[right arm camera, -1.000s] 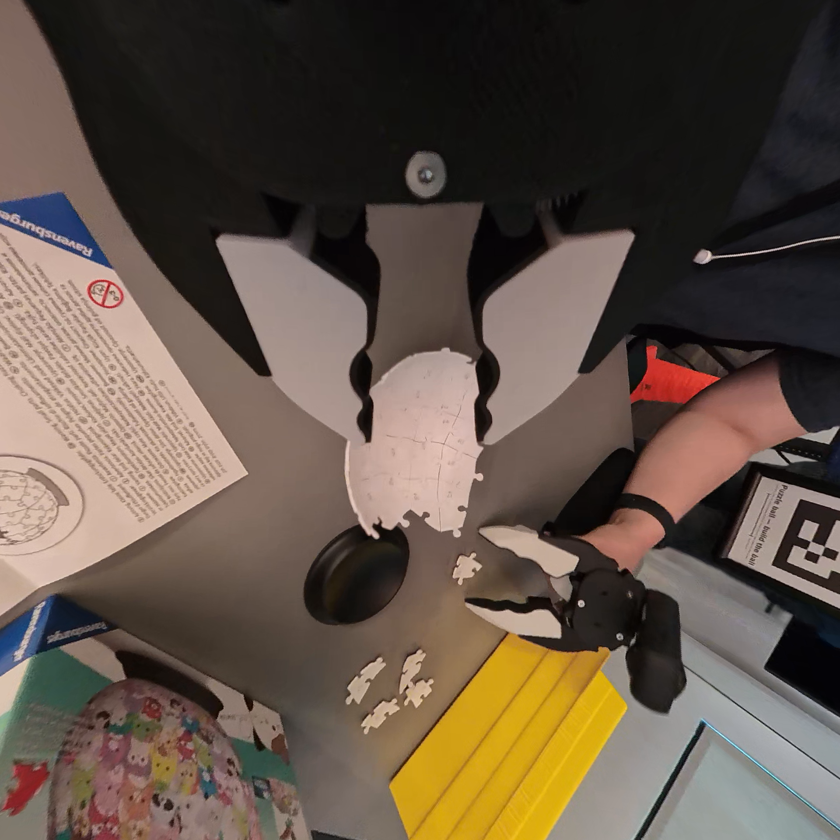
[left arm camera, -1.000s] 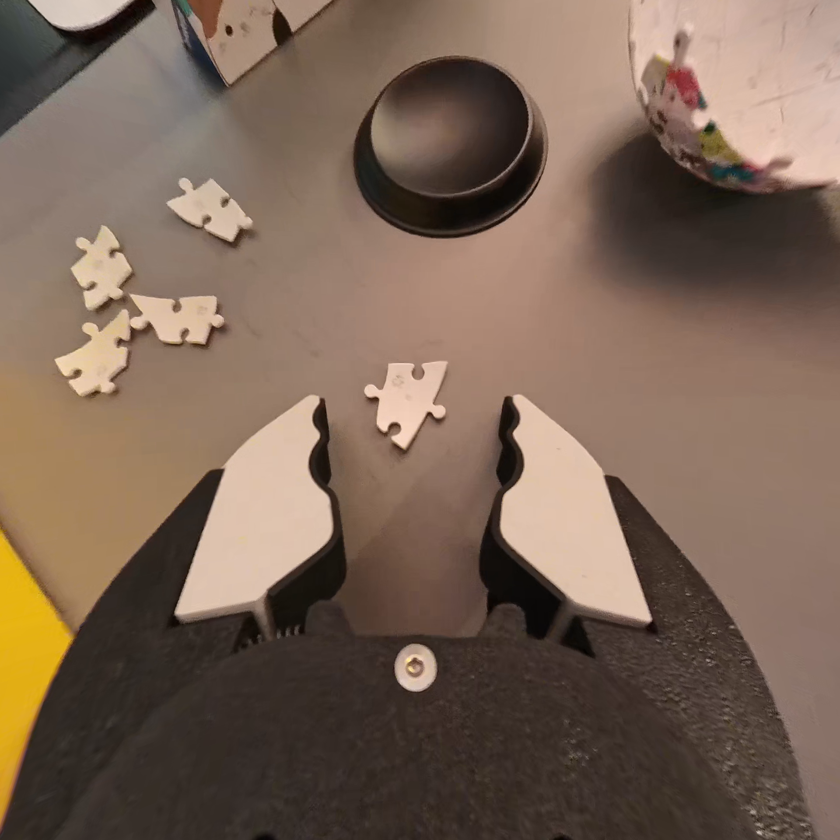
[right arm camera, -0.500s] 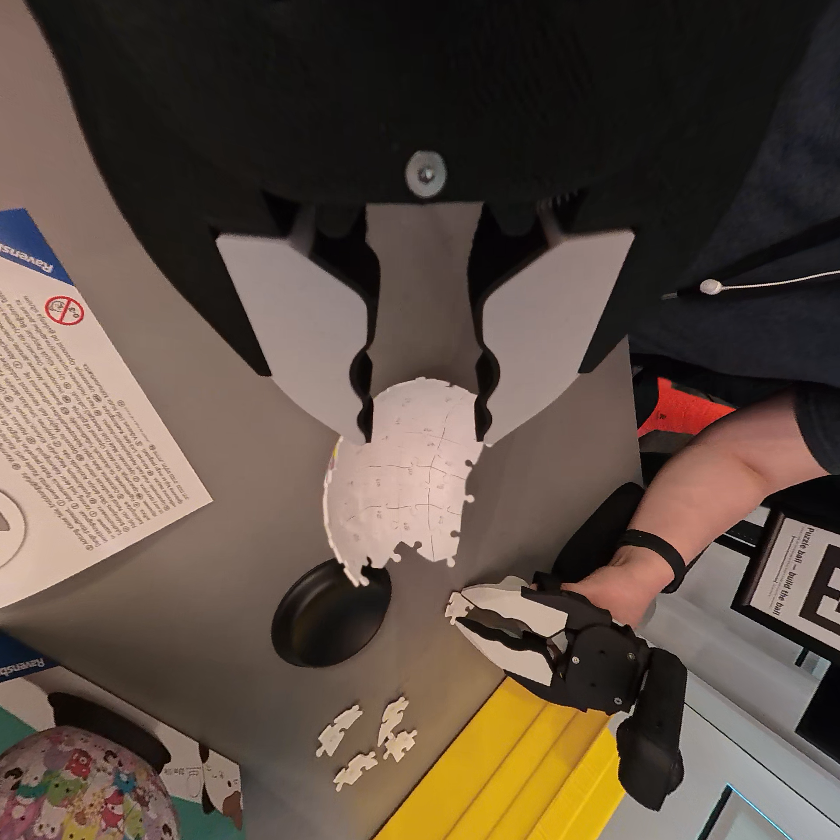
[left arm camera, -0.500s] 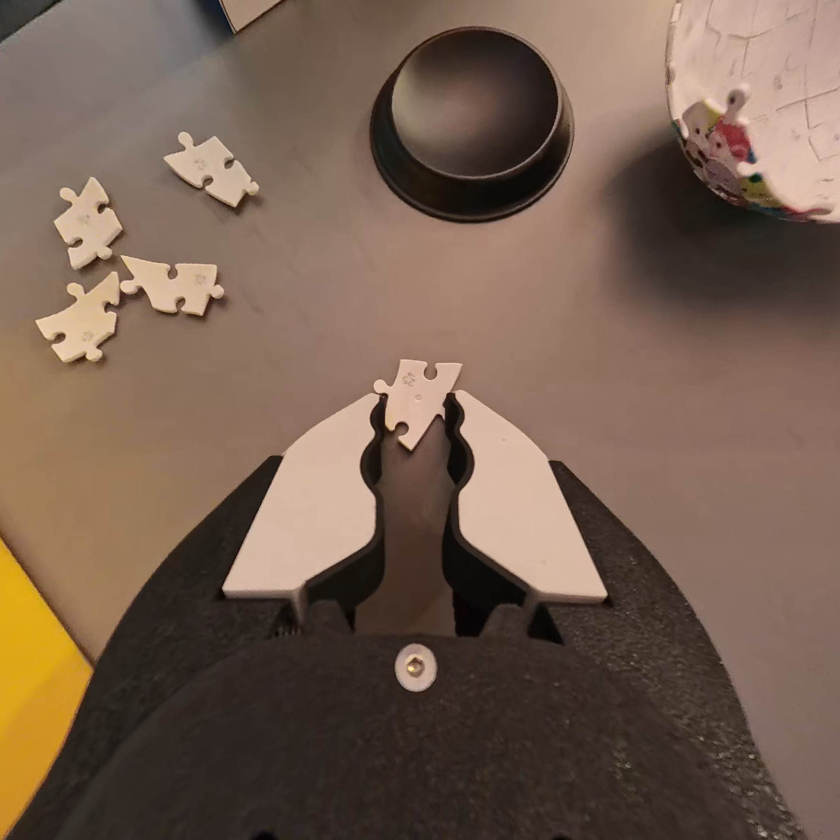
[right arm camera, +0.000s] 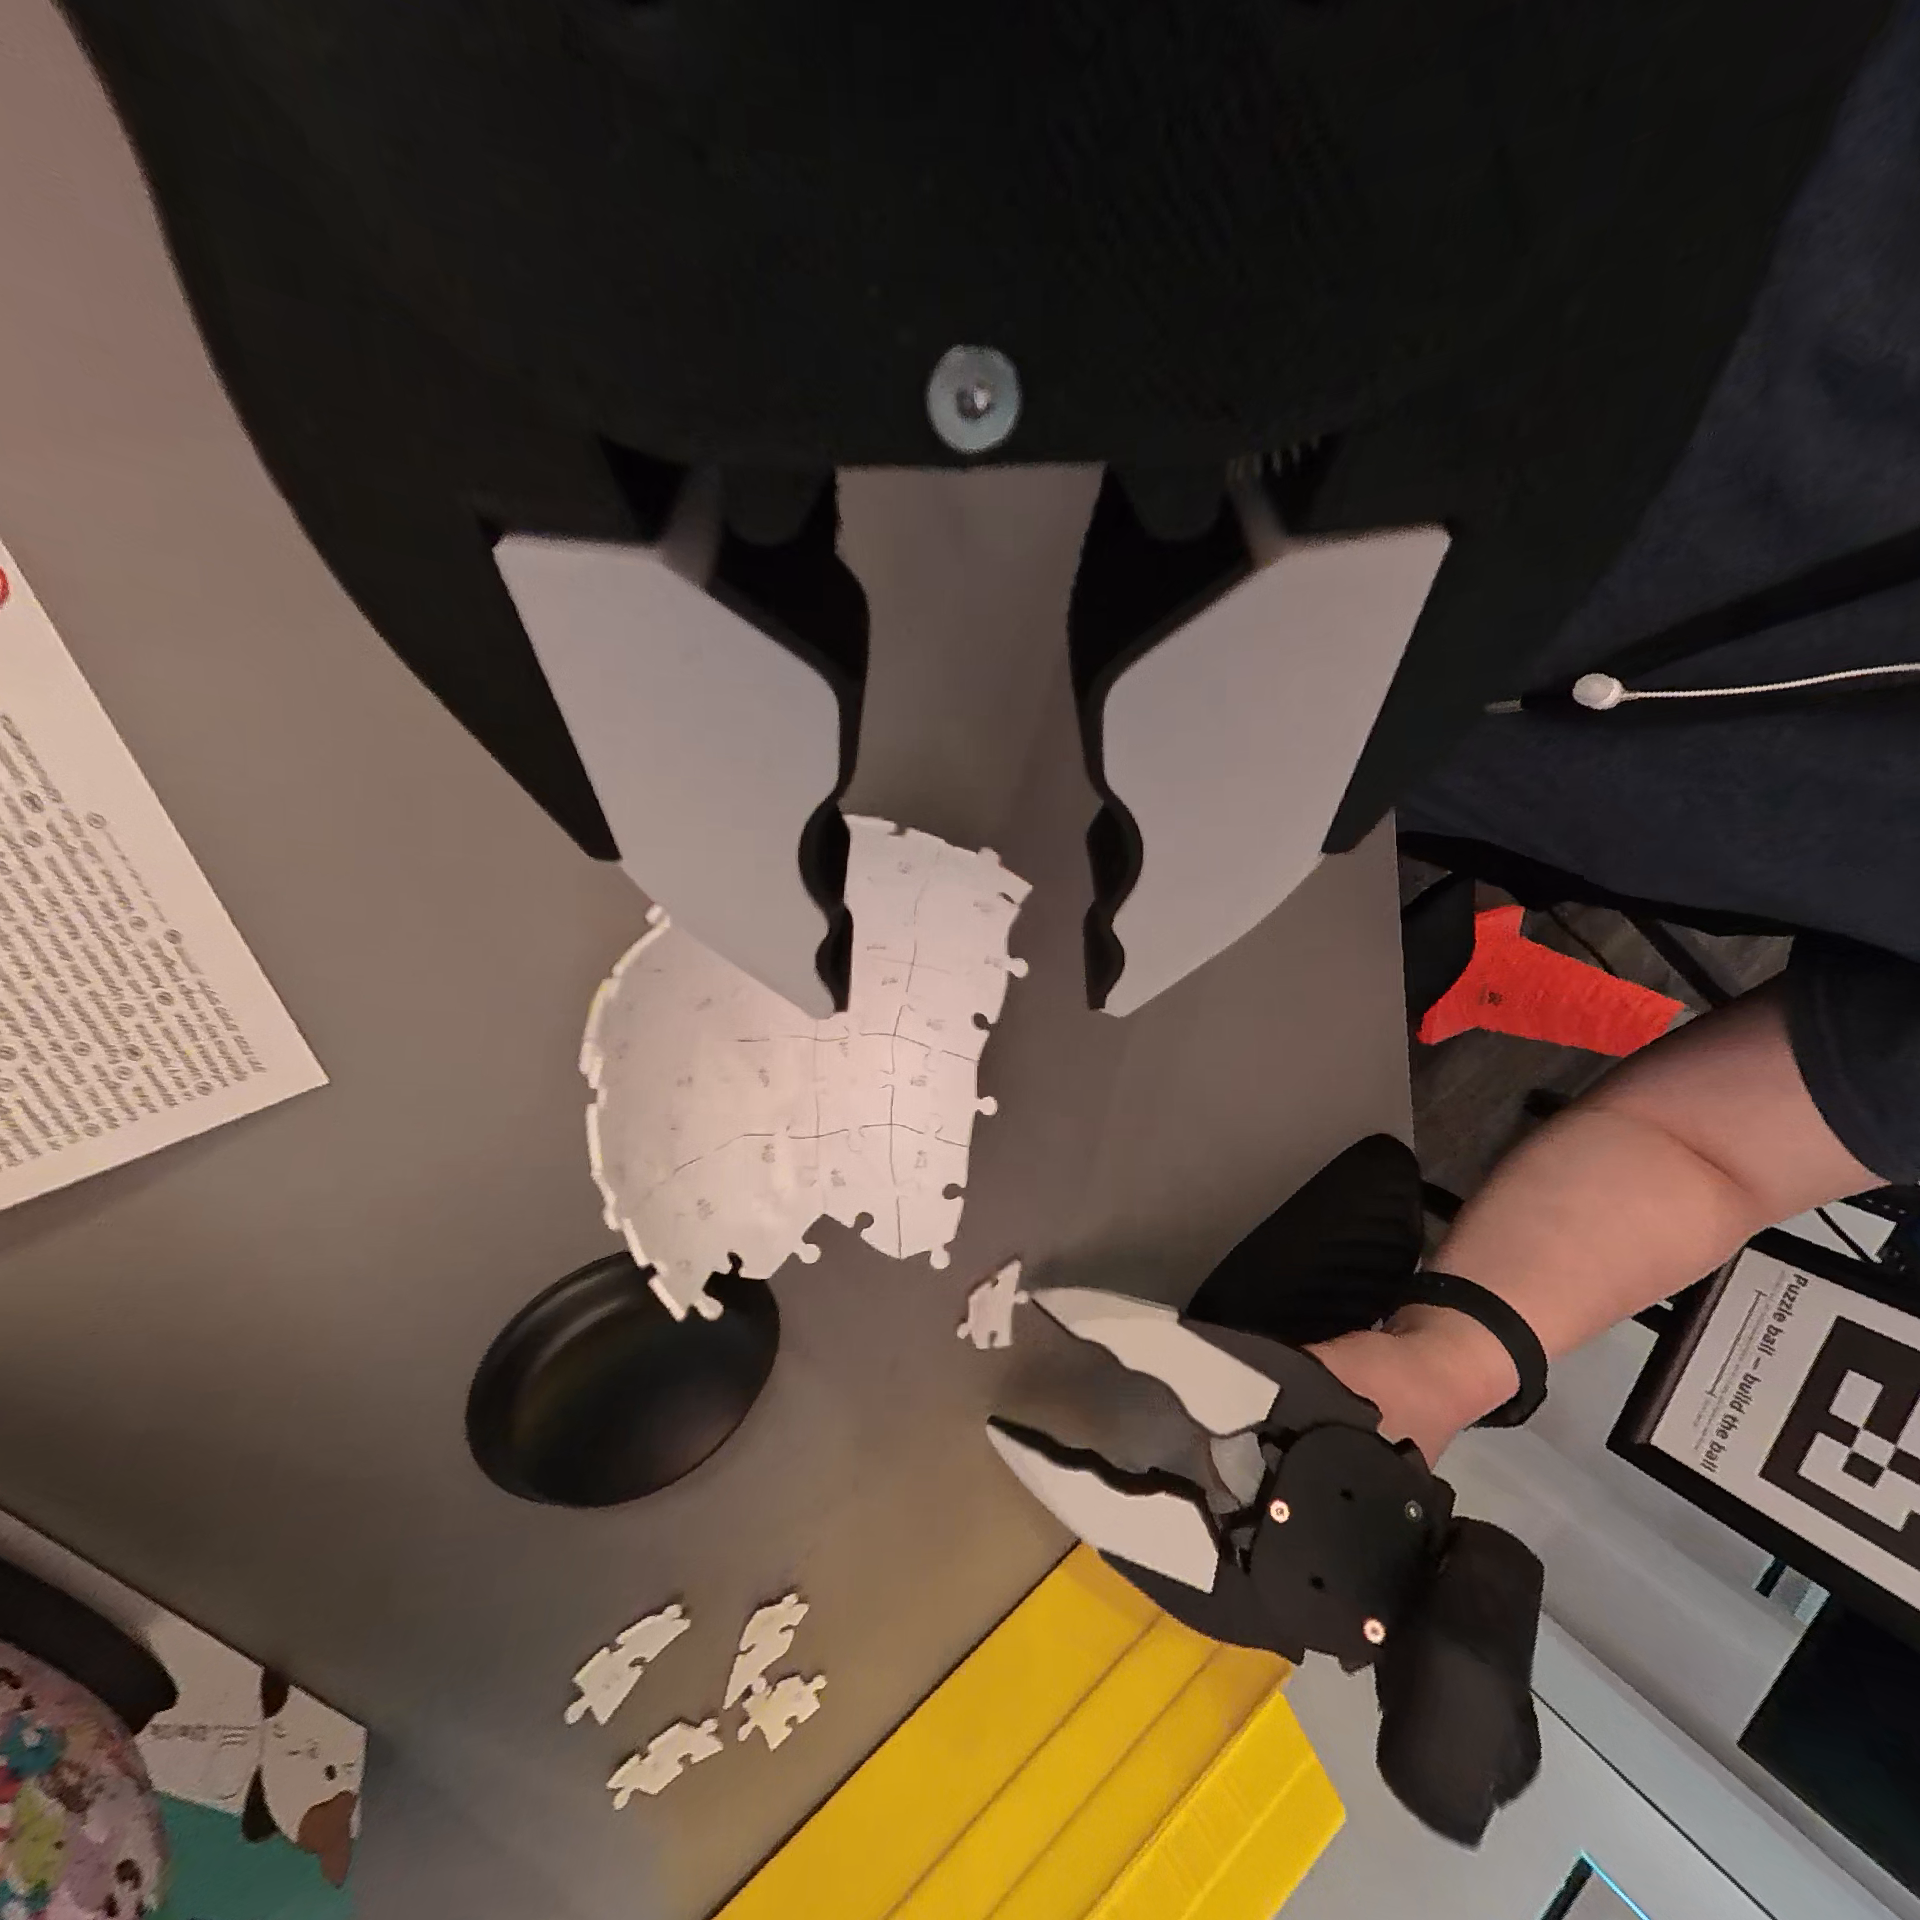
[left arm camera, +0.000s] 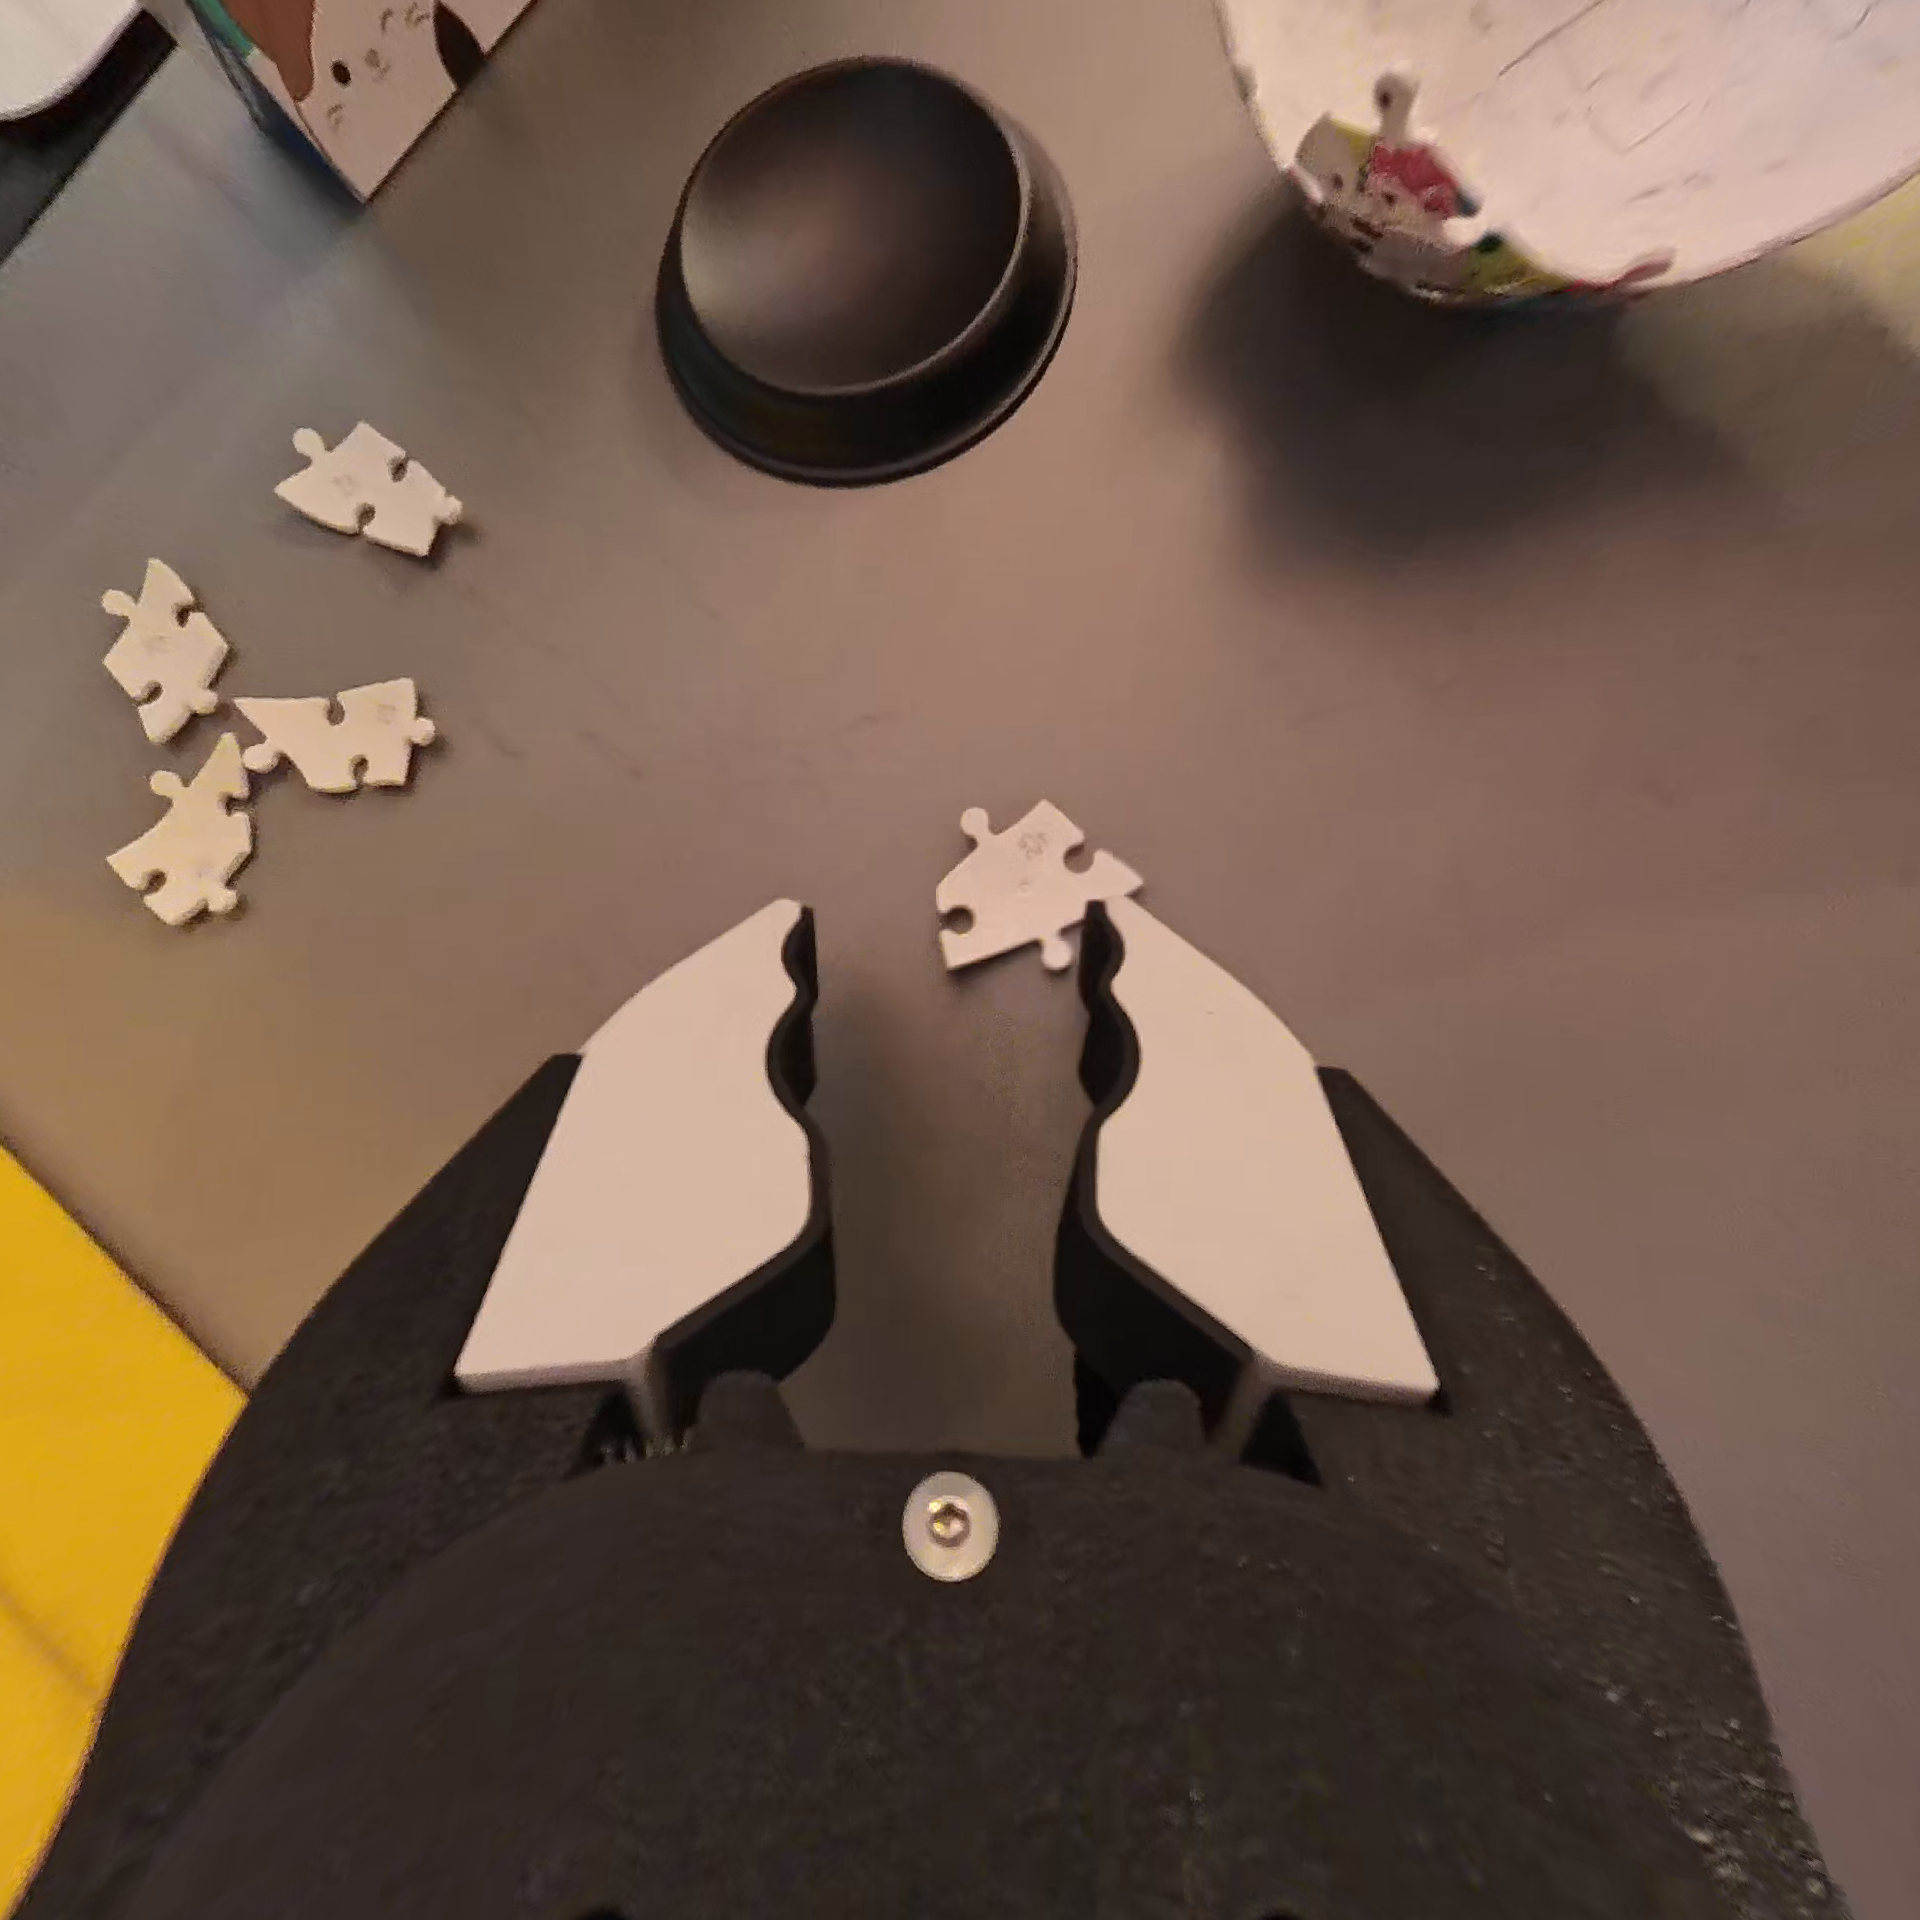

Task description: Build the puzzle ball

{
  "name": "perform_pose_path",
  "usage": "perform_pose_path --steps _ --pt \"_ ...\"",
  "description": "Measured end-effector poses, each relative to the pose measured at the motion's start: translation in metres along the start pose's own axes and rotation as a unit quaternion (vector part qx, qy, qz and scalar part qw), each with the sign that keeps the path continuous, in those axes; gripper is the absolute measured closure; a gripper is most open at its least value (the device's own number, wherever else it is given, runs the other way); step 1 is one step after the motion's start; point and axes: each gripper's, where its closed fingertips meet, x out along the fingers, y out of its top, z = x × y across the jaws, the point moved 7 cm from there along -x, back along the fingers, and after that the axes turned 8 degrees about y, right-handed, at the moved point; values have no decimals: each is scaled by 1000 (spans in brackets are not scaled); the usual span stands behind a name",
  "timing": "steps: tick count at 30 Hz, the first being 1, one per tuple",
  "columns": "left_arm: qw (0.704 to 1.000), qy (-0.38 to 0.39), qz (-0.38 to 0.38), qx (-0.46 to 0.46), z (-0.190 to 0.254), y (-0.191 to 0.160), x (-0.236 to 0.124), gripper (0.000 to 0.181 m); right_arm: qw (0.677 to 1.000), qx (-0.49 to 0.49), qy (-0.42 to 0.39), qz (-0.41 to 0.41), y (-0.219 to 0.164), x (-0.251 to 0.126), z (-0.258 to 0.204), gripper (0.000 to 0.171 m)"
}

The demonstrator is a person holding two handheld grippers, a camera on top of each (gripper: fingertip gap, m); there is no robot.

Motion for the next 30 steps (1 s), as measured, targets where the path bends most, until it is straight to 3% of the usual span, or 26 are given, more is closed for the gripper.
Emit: perform_pose_path --steps 7,15,20,30 --pt "999 -20 -30 -21 7 4 13 113 1000 -2 -1 -17 -3 7 -2 127" --pt "998 -52 -17 -19 14 4 16 138 1000 3 -7 -19 -6 4 -1 127" --pt "999 -49 -22 -9 14 4 15 143 1000 4 -3 -20 -5 7 -2 127" --pt "997 45 -30 63 15 5 8 143 1000 4 -1 -29 -4 15 -4 127"
